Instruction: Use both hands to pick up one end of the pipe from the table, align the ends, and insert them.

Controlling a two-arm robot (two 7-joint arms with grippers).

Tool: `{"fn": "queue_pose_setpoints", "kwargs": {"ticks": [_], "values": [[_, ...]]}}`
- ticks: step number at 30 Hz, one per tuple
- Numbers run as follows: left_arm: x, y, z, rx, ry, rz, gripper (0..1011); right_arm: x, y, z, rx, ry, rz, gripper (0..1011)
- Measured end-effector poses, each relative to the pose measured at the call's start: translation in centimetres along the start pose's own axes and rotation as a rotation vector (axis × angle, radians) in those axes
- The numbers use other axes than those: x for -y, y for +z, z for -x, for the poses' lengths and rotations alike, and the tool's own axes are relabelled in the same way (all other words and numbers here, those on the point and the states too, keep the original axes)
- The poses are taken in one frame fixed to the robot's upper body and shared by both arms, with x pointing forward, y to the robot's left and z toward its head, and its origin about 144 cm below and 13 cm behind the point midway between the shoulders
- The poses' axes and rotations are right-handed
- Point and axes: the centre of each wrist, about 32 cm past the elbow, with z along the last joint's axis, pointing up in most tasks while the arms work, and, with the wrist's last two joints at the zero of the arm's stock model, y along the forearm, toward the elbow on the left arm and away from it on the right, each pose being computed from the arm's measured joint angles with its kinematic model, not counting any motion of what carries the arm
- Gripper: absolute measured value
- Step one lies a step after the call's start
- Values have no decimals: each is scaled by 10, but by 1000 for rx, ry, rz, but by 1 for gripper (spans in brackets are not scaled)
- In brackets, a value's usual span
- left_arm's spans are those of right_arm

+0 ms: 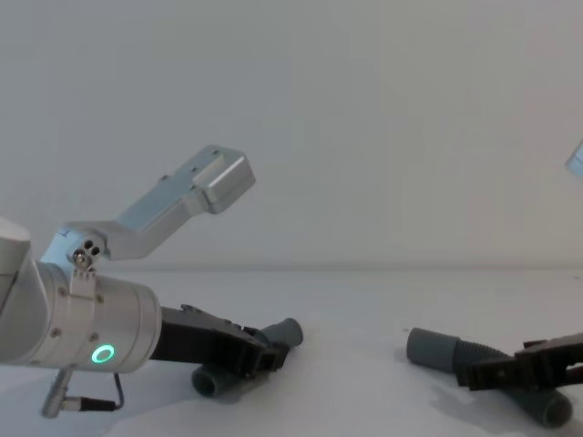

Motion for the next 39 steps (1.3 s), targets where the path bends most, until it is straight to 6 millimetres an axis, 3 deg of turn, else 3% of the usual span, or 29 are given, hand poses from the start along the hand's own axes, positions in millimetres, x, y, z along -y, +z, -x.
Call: {"fn": "queue_pose_setpoints", "kwargs": {"ticks": [24,28,39], "values": [[0,0,0,0,0,0,345,-4,1,5,-10,-16,27,1002],[0,0,0,0,0,0,345,-4,1,5,-10,-19,29,924],[0,0,0,0,0,0,345,-4,1,5,-10,-22,32,575]]}}
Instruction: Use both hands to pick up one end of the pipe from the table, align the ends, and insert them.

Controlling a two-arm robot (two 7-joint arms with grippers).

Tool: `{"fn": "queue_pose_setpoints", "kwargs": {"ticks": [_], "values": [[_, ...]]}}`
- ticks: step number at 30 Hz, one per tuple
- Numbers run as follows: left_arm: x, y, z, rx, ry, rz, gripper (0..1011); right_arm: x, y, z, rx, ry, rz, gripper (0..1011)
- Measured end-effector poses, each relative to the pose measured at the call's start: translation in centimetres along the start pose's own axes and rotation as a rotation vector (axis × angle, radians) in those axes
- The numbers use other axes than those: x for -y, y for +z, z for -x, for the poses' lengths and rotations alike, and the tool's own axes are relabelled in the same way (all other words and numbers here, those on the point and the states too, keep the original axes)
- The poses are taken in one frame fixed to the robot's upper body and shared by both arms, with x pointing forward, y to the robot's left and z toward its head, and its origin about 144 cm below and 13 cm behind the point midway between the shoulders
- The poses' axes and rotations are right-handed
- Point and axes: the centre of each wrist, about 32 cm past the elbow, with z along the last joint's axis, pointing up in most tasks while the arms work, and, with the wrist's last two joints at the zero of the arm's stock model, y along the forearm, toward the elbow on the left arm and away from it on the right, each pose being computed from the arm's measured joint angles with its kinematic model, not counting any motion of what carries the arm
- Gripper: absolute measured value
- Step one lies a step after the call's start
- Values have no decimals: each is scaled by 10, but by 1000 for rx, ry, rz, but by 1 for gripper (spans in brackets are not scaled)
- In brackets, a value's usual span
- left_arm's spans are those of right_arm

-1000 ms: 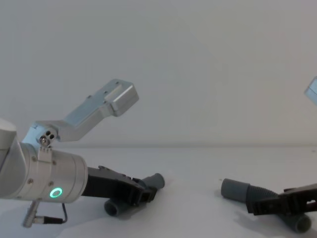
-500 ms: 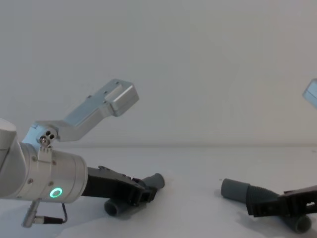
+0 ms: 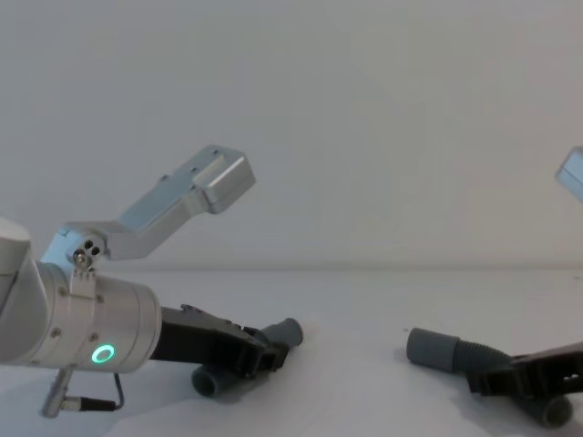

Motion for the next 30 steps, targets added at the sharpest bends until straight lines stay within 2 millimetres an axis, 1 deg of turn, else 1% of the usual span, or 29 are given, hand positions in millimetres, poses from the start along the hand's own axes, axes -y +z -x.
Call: {"fn": "queue_pose_setpoints", "kwargs": {"ticks": [3,4,5,6,7,9,10,16,30], "values": [[0,0,0,0,0,0,345,0,0,0,0,-1,0,494],[0,0,0,0,0,0,345,0,0,0,0,-1,0,432],[0,0,0,0,0,0,345,0,0,0,0,-1,0,410],[0,0,0,0,0,0,346,0,0,0,0,-1,1,339],[0,0,0,0,0,0,345,0,0,0,0,-1,1,329],[0,0,0,0,0,0,345,0,0,0,0,-1,1,260],[0,0,0,0,0,0,345,0,0,0,0,-1,1,245],[0,0,0,0,0,0,345,0,0,0,0,-2,0,174],[1,2,-1,16,-4,3,345,0,0,0,-1,2,-4,159]]}}
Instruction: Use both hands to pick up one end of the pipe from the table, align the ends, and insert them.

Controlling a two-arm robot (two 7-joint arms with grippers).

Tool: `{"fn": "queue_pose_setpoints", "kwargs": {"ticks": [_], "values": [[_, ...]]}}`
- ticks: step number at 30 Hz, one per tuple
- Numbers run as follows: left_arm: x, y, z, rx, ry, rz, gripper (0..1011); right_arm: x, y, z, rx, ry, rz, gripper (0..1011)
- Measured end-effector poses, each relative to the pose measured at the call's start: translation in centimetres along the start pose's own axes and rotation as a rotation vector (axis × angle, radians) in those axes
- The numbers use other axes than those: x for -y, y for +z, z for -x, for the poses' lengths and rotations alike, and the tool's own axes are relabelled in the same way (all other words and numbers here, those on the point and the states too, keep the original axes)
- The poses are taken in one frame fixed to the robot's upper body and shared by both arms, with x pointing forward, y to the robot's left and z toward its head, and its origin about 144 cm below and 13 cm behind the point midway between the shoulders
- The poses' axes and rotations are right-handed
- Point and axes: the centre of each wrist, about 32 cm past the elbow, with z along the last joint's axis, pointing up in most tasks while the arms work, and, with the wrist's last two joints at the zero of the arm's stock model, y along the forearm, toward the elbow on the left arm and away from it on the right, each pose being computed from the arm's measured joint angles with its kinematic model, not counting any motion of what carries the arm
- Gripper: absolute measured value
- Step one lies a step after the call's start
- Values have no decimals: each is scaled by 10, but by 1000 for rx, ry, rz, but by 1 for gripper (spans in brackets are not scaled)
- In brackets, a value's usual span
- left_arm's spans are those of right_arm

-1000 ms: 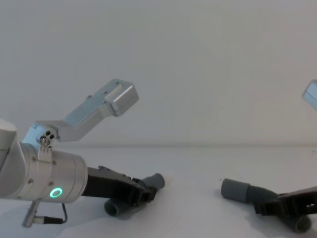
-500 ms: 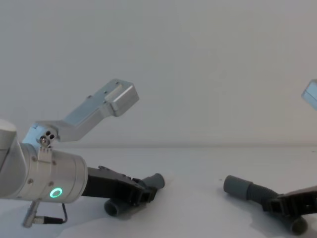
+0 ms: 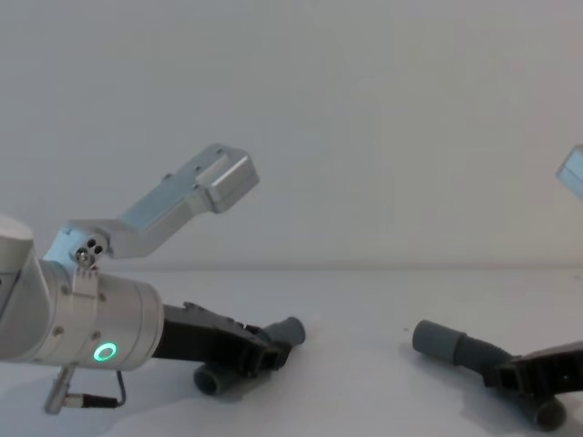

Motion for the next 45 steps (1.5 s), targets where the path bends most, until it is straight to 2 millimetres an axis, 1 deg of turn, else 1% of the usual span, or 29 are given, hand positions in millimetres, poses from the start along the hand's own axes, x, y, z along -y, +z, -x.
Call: {"fn": "queue_pose_setpoints", "kwargs": {"ticks": [8,15,23,30,33,45], "values": [[-1,9,-4,56,-10,34,345,5,1,-5,0,37,-63,159],[-6,26,-11,128,-29,79,345,14,6,-15,15,93,-135,157],[-11,42,-19,196,-73,117,345,25,10,-32,55,186,-206,157],[-16,55,-27,250,-144,136,345,36,9,-51,103,260,-254,156],[-19,59,-30,265,-173,140,345,38,8,-56,116,277,-264,157],[-31,67,-40,301,-279,134,345,46,3,-80,206,357,-308,156]]}}
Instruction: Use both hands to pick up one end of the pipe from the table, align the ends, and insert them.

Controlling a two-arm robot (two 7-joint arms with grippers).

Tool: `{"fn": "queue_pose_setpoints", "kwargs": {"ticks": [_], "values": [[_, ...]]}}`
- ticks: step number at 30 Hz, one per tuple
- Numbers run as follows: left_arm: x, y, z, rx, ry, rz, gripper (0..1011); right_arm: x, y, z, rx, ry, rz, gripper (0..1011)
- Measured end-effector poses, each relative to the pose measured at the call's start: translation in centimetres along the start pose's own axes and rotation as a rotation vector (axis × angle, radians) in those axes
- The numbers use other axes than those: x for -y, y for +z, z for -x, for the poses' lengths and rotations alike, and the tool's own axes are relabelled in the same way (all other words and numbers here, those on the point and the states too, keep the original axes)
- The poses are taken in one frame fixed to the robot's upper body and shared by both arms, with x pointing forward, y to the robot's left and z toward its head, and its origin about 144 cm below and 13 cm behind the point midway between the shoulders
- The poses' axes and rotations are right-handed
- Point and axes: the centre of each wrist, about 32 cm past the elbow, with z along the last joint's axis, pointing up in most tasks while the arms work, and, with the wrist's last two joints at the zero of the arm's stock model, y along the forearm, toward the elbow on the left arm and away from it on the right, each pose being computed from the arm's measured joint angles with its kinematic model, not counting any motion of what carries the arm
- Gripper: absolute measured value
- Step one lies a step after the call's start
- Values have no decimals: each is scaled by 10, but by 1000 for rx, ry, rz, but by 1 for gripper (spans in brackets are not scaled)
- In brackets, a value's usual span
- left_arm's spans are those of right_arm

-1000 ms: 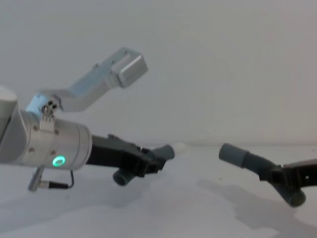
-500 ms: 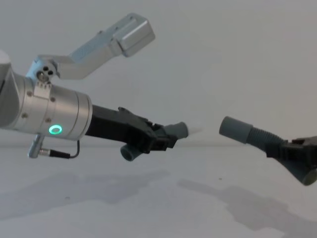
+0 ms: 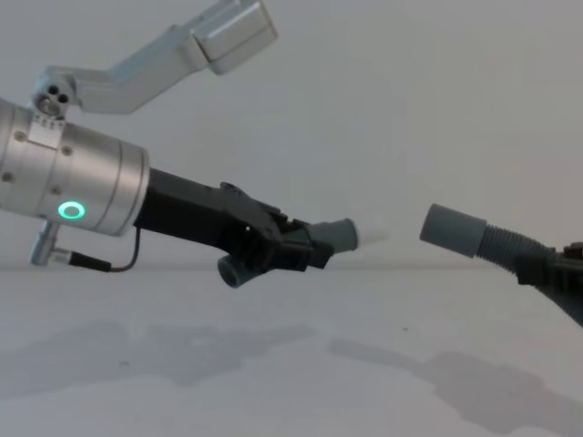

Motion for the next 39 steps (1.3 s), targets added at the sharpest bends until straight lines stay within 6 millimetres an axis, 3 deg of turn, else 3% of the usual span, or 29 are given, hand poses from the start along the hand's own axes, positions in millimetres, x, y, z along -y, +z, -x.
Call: {"fn": "queue_pose_setpoints", "kwargs": {"ticks": [19,39], "values": [[-24,2,-15,36,-129,3,345,10,-10,-24,184,125,2,156],[-20,6,-27,49,-283,8,345,9,-12,-31,280,183,7,156]]}}
